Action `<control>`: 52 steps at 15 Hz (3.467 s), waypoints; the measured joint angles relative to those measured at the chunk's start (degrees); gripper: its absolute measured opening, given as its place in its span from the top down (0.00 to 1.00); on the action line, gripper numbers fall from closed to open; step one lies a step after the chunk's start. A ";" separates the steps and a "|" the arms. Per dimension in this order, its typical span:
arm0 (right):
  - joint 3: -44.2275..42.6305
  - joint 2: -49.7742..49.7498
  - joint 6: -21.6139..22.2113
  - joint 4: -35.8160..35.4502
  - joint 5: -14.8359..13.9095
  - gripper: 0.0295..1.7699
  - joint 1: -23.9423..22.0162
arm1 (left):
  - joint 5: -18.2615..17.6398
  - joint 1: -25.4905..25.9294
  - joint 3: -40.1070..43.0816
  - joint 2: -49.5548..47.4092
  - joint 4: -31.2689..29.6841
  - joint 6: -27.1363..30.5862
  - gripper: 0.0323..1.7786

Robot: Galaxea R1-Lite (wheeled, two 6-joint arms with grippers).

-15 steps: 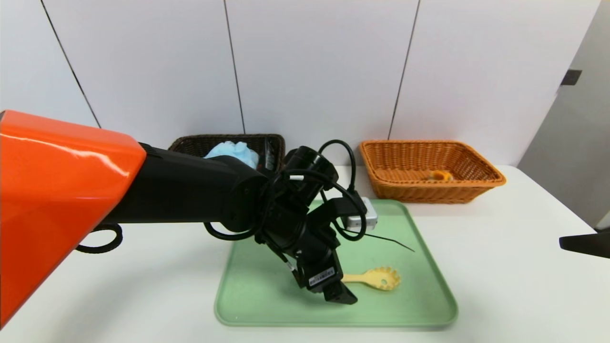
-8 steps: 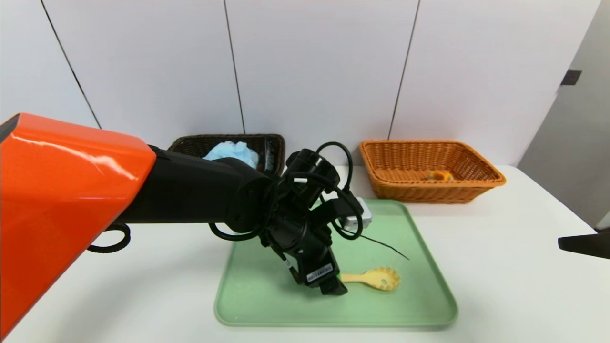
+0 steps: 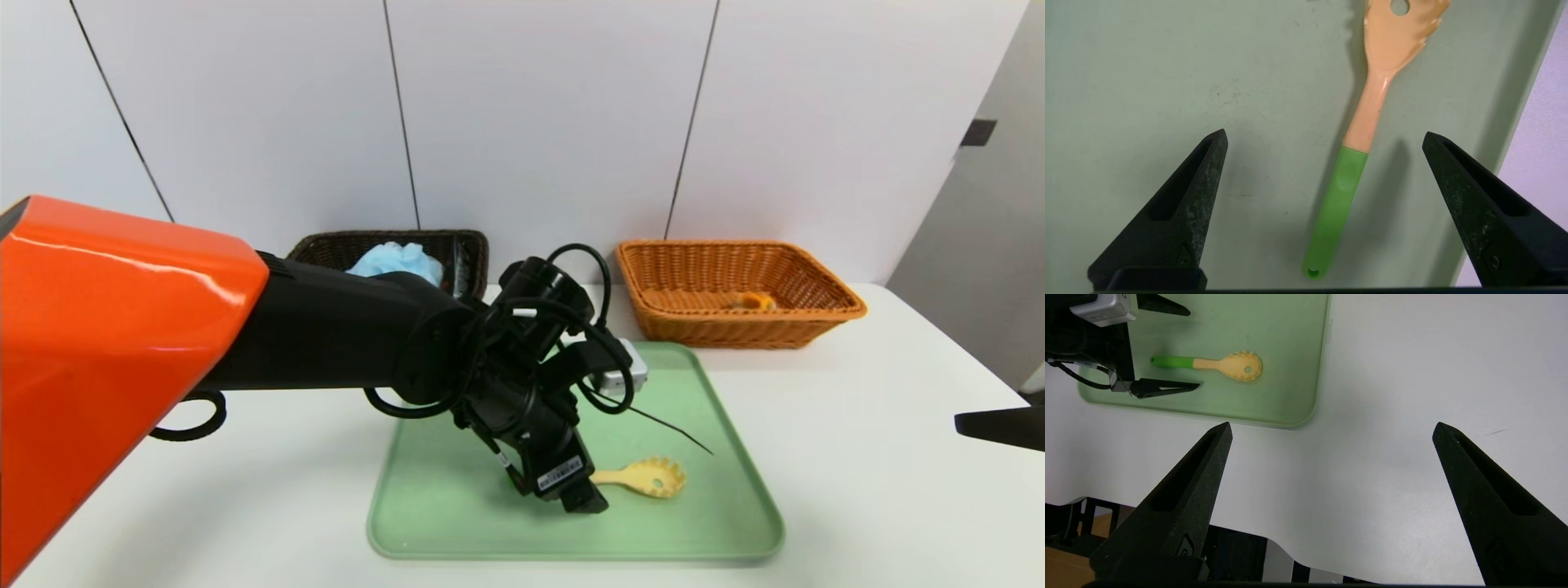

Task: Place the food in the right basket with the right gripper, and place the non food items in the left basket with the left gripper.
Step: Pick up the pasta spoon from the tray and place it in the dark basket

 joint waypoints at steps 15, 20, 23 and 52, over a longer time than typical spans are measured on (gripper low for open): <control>0.45 -0.60 0.06 0.02 0.02 0.04 -0.02 | -2.56 -0.85 -0.11 0.89 0.88 -4.94 0.05; 0.78 -0.83 0.09 0.02 -0.02 0.04 -0.05 | -2.47 -0.85 0.02 1.77 0.52 -4.52 0.05; 1.11 -0.88 0.41 -0.06 -0.05 0.04 -0.09 | -2.40 -0.82 0.11 2.07 0.30 -4.44 0.05; 1.22 -1.29 0.98 -0.13 0.02 0.04 -0.44 | -1.87 1.11 -1.82 -10.06 -0.37 -5.67 0.98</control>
